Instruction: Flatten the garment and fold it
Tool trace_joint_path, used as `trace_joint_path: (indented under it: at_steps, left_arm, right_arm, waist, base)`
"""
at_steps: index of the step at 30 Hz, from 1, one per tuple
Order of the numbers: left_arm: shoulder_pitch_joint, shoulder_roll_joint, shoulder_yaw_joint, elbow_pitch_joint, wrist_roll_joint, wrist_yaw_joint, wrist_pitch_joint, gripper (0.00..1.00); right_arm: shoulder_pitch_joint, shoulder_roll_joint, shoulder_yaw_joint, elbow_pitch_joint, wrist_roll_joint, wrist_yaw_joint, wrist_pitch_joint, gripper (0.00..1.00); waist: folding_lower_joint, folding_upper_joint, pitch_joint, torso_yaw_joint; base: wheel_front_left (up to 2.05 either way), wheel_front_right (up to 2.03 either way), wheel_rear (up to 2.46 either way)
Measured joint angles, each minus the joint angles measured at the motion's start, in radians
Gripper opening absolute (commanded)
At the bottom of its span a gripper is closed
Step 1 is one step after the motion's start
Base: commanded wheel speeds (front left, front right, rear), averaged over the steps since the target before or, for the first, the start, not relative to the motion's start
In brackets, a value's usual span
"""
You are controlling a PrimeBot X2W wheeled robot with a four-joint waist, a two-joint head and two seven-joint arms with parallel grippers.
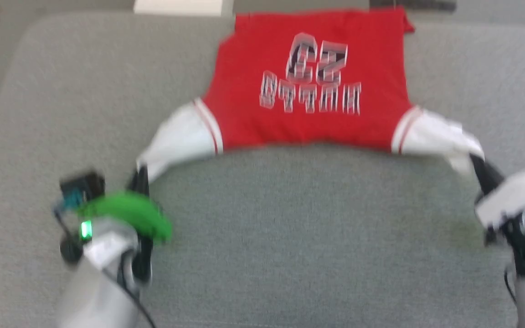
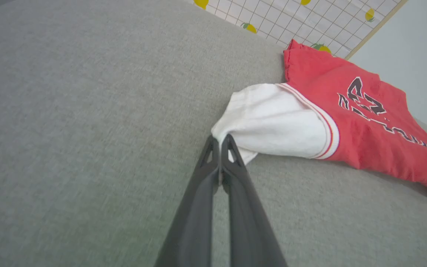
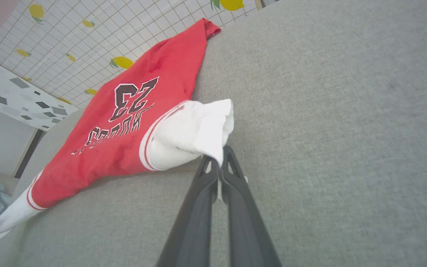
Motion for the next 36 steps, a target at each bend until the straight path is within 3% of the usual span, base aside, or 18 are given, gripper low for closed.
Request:
trace_joint_path:
  at_steps: [9, 13, 19, 24, 28, 36]
  left_arm:
    - [0.352, 0.003, 0.010, -0.206, -0.059, 0.094, 0.123, 0.00]
    - [0.447, 0.034, -0.013, -0.289, -0.045, 0.140, 0.188, 0.00]
    - [0.466, 0.119, -0.107, -0.322, 0.048, 0.164, 0.309, 0.00]
    - [0.437, 0.141, -0.174, -0.321, 0.101, 0.174, 0.393, 0.00]
    - [0.406, 0.137, -0.175, -0.321, 0.109, 0.178, 0.398, 0.00]
    - [0.384, 0.120, -0.162, -0.322, 0.107, 0.187, 0.366, 0.00]
  right_arm:
    - [0.288, 0.057, -0.121, -0.186, -0.021, 0.000, 0.106, 0.00]
    - [0.386, 0.078, -0.151, -0.288, -0.066, 0.000, 0.193, 0.00]
    - [0.414, 0.050, -0.063, -0.388, -0.209, 0.000, 0.343, 0.00]
    - [0.349, -0.004, 0.078, -0.344, -0.342, 0.000, 0.500, 0.00]
    - [0.278, -0.037, 0.168, -0.264, -0.425, 0.000, 0.576, 0.00]
    - [0.218, -0.044, 0.229, -0.099, -0.457, 0.000, 0.640, 0.00]
  waist:
    - [0.0000, 0.0000, -0.156, -0.001]
    - [-0.0001, 0.0000, -0.201, -0.002]
    - [0.0000, 0.0000, -0.214, -0.019]
    - [0.0000, 0.0000, -0.186, -0.035]
    - [0.0000, 0.0000, -0.158, -0.043]
    - [0.0000, 0.0000, -0.106, -0.037]
  base:
    - [0.00, 0.00, 0.00]
    - [0.00, 0.00, 0.00]
    - [0.00, 0.00, 0.00]
    - [0.00, 0.00, 0.00]
    - [0.00, 0.00, 0.00]
    - [0.00, 0.00, 0.00]
